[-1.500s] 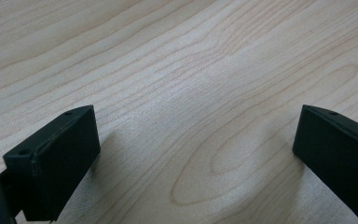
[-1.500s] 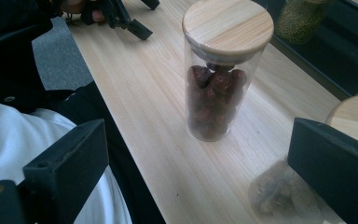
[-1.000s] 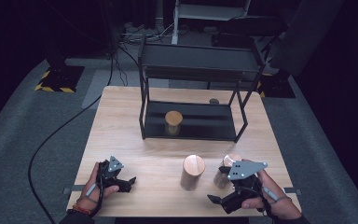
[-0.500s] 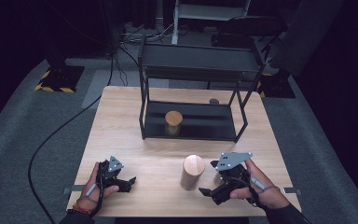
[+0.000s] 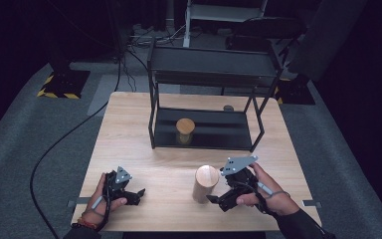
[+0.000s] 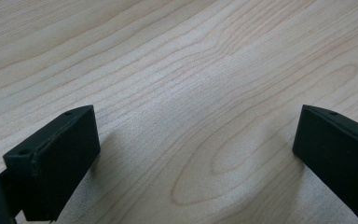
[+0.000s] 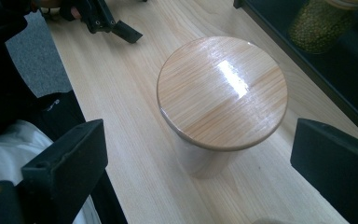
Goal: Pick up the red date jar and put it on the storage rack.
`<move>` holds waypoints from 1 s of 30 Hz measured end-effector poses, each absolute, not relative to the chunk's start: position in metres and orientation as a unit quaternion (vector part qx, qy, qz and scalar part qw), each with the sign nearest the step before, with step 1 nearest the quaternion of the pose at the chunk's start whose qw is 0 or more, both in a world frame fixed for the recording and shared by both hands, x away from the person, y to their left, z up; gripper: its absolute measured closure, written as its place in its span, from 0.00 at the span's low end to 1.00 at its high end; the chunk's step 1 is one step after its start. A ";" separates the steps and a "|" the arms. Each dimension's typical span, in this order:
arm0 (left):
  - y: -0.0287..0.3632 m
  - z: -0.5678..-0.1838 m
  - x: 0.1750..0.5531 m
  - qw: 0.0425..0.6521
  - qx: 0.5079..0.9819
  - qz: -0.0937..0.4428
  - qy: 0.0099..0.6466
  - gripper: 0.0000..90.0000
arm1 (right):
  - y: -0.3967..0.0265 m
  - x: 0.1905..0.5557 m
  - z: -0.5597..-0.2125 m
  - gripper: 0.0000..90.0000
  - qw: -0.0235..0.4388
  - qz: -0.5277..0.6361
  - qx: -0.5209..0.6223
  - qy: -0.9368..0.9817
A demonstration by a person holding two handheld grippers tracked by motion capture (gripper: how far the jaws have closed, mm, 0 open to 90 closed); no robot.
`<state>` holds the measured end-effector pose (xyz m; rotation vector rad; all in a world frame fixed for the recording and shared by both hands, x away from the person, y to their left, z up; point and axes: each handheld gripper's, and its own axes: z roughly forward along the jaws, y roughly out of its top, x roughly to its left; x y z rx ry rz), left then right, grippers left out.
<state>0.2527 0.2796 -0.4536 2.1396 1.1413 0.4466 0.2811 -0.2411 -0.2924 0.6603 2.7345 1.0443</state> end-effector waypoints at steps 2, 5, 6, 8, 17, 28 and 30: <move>0.280 -0.454 0.253 0.332 0.819 0.171 0.437 0.00 | -0.238 0.283 -0.293 0.04 0.071 0.344 0.220 0.910; 0.280 -0.454 0.253 0.332 0.819 0.171 0.437 0.00 | -0.234 0.287 -0.293 0.04 0.067 0.340 0.221 0.911; 0.280 -0.454 0.253 0.332 0.819 0.171 0.437 0.00 | -0.233 0.288 -0.293 0.04 0.067 0.338 0.221 0.912; 0.280 -0.454 0.253 0.331 0.819 0.171 0.437 0.00 | -0.230 0.291 -0.294 0.04 0.062 0.335 0.221 0.914; 0.280 -0.454 0.253 0.331 0.819 0.171 0.437 0.00 | -0.219 0.303 -0.296 0.04 0.053 0.320 0.231 0.917; 0.279 -0.454 0.252 0.331 0.819 0.171 0.437 0.00 | -0.207 0.309 -0.298 0.04 0.047 0.307 0.243 0.919; 0.280 -0.454 0.253 0.331 0.819 0.171 0.436 0.00 | -0.206 0.310 -0.299 0.04 0.043 0.308 0.248 0.917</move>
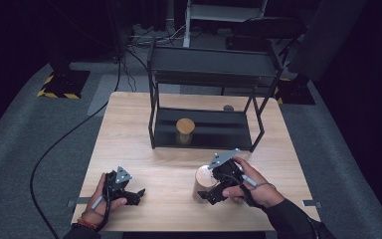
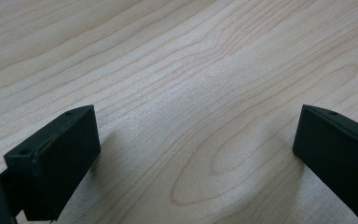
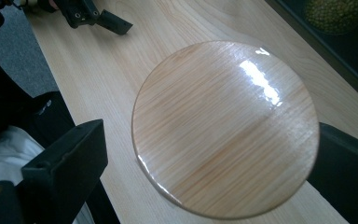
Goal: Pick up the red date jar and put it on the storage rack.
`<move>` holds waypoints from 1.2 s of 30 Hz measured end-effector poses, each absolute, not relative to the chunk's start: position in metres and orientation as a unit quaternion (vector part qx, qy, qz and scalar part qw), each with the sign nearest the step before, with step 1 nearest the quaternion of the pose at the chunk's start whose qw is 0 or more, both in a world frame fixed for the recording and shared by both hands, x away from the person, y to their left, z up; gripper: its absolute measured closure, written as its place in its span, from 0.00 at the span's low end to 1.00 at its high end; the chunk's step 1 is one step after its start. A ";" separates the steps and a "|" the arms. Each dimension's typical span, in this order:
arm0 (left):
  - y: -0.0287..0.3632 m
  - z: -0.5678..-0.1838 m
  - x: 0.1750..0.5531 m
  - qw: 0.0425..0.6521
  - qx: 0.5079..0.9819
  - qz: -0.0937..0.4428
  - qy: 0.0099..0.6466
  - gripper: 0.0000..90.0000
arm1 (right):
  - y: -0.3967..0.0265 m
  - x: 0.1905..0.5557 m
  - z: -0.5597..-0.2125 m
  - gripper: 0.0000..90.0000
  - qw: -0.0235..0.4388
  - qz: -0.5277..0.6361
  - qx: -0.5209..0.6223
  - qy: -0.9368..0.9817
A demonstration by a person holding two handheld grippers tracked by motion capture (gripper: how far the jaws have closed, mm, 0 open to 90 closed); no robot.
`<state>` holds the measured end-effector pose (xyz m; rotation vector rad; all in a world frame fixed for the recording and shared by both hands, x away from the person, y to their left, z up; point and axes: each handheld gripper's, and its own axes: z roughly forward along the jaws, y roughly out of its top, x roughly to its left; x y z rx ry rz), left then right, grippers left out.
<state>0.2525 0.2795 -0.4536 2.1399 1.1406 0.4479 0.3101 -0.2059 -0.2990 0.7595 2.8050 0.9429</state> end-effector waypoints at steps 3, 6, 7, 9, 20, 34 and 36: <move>0.280 -0.454 0.253 0.331 0.819 0.171 0.436 0.00 | -0.202 0.312 -0.301 0.05 0.044 0.304 0.255 0.917; 0.280 -0.454 0.253 0.331 0.819 0.171 0.436 0.00 | -0.199 0.313 -0.303 0.08 0.046 0.300 0.263 0.916; 0.280 -0.454 0.253 0.331 0.819 0.171 0.436 0.00 | -0.198 0.313 -0.304 0.08 0.045 0.300 0.267 0.915; 0.280 -0.454 0.253 0.331 0.819 0.171 0.436 0.00 | -0.195 0.314 -0.305 0.12 0.045 0.297 0.267 0.916; 0.280 -0.454 0.253 0.331 0.819 0.172 0.436 0.00 | -0.184 0.314 -0.310 0.21 0.058 0.285 0.278 0.916; 0.280 -0.454 0.253 0.332 0.819 0.172 0.436 0.00 | -0.177 0.303 -0.310 0.28 0.091 0.279 0.264 0.919; 0.279 -0.454 0.252 0.331 0.819 0.172 0.436 0.00 | -0.177 0.303 -0.310 0.28 0.092 0.279 0.263 0.919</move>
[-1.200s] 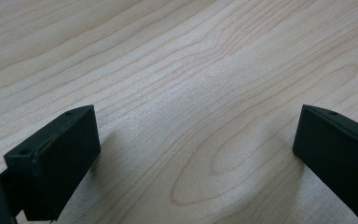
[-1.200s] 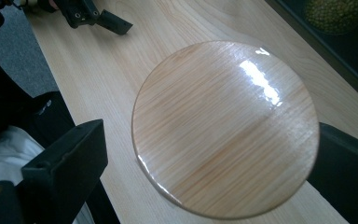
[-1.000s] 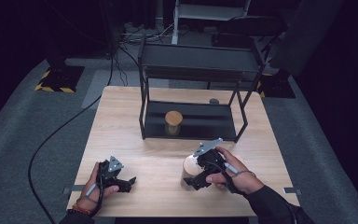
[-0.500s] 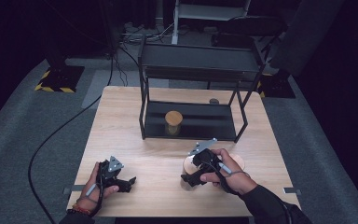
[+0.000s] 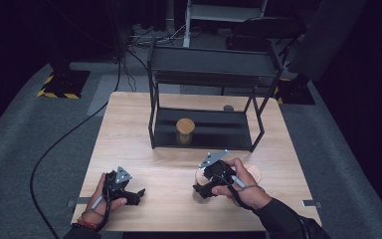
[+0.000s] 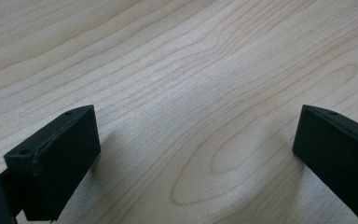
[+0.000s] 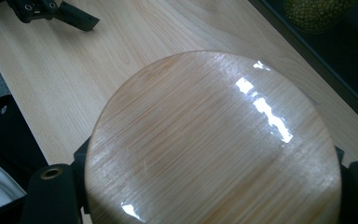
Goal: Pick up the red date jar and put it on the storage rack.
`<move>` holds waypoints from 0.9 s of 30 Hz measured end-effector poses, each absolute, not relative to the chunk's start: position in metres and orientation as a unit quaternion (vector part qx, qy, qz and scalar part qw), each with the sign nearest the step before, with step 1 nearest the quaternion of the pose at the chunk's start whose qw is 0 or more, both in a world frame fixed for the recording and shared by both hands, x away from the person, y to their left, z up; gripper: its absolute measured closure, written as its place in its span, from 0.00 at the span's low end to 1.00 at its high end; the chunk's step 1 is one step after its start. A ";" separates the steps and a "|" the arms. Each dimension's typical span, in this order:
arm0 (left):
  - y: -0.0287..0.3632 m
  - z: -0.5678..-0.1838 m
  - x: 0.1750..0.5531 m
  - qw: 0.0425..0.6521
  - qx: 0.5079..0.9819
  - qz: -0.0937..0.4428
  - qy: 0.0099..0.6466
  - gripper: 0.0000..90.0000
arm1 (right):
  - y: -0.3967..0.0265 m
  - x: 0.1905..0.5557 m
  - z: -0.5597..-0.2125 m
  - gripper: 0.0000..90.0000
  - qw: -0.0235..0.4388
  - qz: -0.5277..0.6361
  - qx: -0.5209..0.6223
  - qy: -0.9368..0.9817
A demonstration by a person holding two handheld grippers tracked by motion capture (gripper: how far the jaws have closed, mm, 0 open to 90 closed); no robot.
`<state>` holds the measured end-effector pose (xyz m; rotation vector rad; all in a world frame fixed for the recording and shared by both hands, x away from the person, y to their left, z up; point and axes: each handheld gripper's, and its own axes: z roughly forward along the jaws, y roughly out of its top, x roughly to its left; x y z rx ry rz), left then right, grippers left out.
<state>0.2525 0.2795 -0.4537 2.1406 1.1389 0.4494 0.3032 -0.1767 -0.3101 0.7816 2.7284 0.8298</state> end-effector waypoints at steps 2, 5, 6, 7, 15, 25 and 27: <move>0.279 -0.454 0.252 0.332 0.819 0.172 0.436 0.00 | -0.176 0.302 -0.310 0.28 0.094 0.280 0.265 0.918; 0.279 -0.454 0.252 0.331 0.819 0.172 0.436 0.00 | -0.176 0.304 -0.309 0.28 0.092 0.278 0.263 0.919; 0.279 -0.454 0.252 0.331 0.819 0.172 0.436 0.00 | -0.176 0.304 -0.309 0.28 0.092 0.278 0.262 0.920; 0.279 -0.454 0.252 0.331 0.819 0.172 0.436 0.00 | -0.176 0.304 -0.308 0.28 0.092 0.278 0.262 0.920; 0.279 -0.454 0.252 0.332 0.819 0.172 0.436 0.00 | -0.181 0.305 -0.302 0.28 0.100 0.283 0.257 0.919; 0.279 -0.454 0.252 0.331 0.819 0.172 0.436 0.00 | -0.188 0.310 -0.288 0.28 0.103 0.294 0.251 0.917; 0.279 -0.454 0.252 0.331 0.819 0.172 0.436 0.00 | -0.188 0.311 -0.286 0.28 0.105 0.294 0.252 0.916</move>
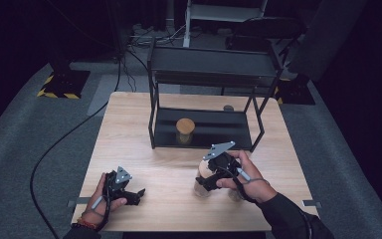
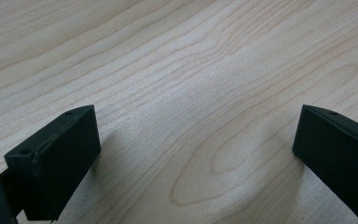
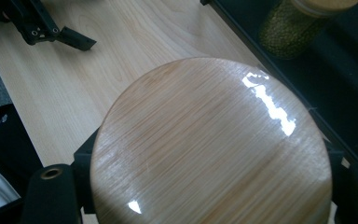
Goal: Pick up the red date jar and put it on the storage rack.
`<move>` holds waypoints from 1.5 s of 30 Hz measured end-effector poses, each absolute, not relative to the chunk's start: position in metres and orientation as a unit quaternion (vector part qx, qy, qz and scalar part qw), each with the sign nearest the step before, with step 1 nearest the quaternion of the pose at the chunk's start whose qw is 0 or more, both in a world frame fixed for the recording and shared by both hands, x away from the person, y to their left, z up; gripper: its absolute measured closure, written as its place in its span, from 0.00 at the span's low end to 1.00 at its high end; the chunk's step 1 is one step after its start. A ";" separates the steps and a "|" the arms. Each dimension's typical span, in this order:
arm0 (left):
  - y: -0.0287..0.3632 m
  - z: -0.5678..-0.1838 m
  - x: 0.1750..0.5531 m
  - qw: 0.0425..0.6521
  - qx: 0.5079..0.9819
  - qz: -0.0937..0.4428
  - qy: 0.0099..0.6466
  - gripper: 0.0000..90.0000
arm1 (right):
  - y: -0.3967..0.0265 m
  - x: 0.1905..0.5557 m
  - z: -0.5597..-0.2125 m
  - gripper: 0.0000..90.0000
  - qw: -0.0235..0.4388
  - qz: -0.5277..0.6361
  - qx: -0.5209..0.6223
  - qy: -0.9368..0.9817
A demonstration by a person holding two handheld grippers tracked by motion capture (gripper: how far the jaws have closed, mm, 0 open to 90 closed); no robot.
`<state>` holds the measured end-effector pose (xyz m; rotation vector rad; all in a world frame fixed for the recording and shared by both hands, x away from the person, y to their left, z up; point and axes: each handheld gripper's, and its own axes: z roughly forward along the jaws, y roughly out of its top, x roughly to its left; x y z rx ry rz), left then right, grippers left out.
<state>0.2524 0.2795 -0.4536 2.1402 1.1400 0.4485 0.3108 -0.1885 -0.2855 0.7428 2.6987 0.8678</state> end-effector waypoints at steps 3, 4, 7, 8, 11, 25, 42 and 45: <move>0.280 -0.454 0.252 0.331 0.819 0.172 0.436 0.00 | -0.190 0.313 -0.282 0.28 0.107 0.297 0.253 0.915; 0.279 -0.454 0.252 0.331 0.819 0.172 0.436 0.00 | -0.191 0.314 -0.280 0.28 0.107 0.298 0.254 0.914; 0.279 -0.454 0.252 0.331 0.819 0.171 0.436 0.00 | -0.193 0.316 -0.277 0.28 0.110 0.300 0.256 0.912; 0.279 -0.454 0.252 0.331 0.819 0.171 0.436 0.00 | -0.194 0.317 -0.276 0.28 0.111 0.301 0.259 0.911; 0.279 -0.454 0.252 0.331 0.819 0.171 0.436 0.00 | -0.195 0.319 -0.272 0.28 0.115 0.302 0.261 0.910; 0.280 -0.454 0.253 0.331 0.819 0.171 0.436 0.00 | -0.196 0.337 -0.261 0.28 0.135 0.298 0.276 0.904; 0.280 -0.454 0.253 0.331 0.819 0.171 0.436 0.00 | -0.190 0.371 -0.256 0.28 0.157 0.283 0.295 0.899; 0.280 -0.454 0.253 0.332 0.819 0.171 0.436 0.00 | -0.190 0.379 -0.257 0.28 0.165 0.283 0.298 0.897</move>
